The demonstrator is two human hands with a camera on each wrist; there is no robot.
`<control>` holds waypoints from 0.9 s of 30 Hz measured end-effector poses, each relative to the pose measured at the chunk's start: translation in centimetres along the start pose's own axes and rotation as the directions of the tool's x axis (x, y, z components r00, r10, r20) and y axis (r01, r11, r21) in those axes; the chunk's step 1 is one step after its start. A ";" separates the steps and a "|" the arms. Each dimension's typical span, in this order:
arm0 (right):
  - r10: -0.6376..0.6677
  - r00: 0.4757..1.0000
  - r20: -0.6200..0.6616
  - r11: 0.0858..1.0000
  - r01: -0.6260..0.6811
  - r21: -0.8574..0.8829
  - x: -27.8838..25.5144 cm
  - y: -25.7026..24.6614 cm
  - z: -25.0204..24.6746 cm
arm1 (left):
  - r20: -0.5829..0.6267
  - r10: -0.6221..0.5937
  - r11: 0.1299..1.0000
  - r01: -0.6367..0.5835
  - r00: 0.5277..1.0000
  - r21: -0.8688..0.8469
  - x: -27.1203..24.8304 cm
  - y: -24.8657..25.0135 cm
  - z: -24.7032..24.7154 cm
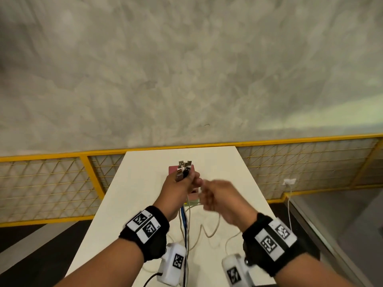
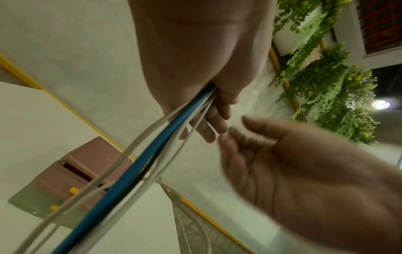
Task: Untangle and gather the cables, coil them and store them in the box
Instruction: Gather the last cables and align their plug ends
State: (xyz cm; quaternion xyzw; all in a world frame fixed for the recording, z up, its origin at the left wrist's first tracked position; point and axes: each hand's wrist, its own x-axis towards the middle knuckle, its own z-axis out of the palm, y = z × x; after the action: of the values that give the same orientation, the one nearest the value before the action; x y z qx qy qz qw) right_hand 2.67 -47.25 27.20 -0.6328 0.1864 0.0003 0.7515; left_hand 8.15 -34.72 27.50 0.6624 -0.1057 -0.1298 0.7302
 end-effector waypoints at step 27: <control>0.476 0.878 0.054 0.767 -0.445 0.462 9.7 2.1 0.4 | 0.071 -0.621 0.781 0.624 0.781 -0.022 -13.0 -7.3 -13.8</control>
State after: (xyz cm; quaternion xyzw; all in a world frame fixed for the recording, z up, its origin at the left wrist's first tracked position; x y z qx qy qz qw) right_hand 11.29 -48.76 22.58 -0.3703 0.3553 0.1191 0.8500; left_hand -0.03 -18.12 19.06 0.6397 0.0999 -0.3854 0.6575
